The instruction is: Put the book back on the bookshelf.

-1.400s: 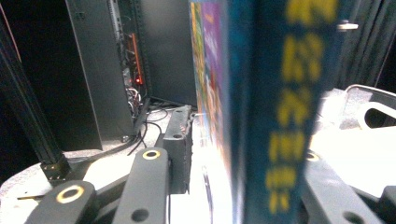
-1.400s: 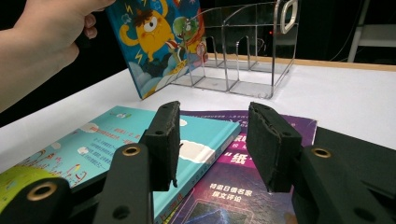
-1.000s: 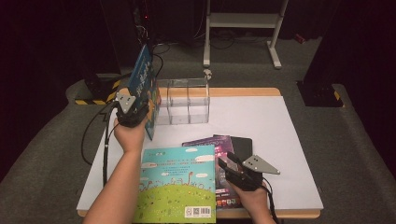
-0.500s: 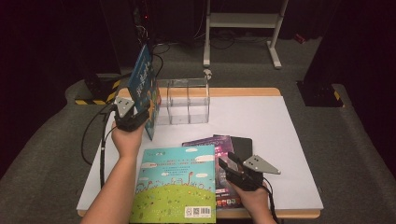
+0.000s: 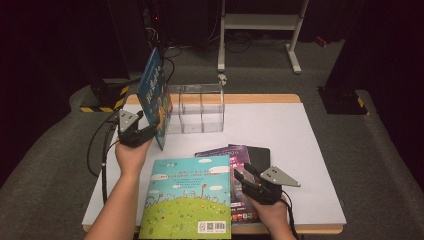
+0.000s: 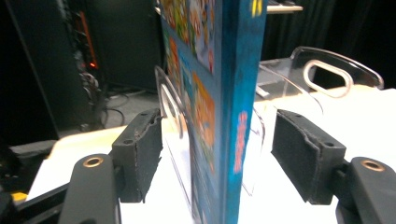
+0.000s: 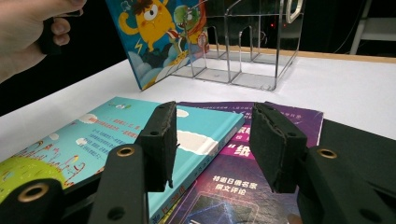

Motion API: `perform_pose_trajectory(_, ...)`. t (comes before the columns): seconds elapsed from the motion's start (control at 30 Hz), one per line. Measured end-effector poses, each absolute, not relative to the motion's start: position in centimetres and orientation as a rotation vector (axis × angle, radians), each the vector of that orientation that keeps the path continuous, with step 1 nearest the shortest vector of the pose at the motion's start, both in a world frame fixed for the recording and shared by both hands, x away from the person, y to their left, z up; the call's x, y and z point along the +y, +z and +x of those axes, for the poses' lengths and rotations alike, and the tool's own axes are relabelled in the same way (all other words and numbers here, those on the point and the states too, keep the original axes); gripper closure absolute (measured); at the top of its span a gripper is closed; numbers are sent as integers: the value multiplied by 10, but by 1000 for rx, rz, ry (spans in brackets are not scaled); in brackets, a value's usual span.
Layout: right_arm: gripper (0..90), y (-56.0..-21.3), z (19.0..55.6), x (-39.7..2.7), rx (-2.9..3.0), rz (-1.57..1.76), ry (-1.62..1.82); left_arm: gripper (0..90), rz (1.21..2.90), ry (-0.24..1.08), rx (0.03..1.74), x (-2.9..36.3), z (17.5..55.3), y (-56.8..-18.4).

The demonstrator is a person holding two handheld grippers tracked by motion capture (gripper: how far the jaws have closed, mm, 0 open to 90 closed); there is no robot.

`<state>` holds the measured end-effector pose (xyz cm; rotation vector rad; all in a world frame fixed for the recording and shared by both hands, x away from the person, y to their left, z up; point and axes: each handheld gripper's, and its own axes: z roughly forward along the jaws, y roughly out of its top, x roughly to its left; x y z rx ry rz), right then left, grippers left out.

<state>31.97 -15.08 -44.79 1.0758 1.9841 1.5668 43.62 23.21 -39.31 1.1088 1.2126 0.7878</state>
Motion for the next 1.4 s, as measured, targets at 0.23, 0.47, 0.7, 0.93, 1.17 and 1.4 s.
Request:
perform_pose_trajectory(0.23,509,-448,319,-150,1989,1070,1561,280,1144,783,1201,236,428,-403)
perform_pose_trajectory(0.47,508,-448,319,-149,1991,1070,1558,231,1167,713,1227,241,416,-415)
perform_pose_trajectory(0.7,507,-448,319,-149,1989,1069,1559,211,1179,654,1249,245,406,-423)
perform_pose_trajectory(0.93,509,-447,318,-149,1989,1065,1565,209,1219,572,1259,248,388,-434)
perform_pose_trajectory(1.17,500,-447,319,-149,1999,1069,1559,199,1245,528,1264,249,375,-444)
perform_pose_trajectory(1.4,497,-448,319,-148,2001,1071,1552,193,1316,453,1314,246,362,-459)
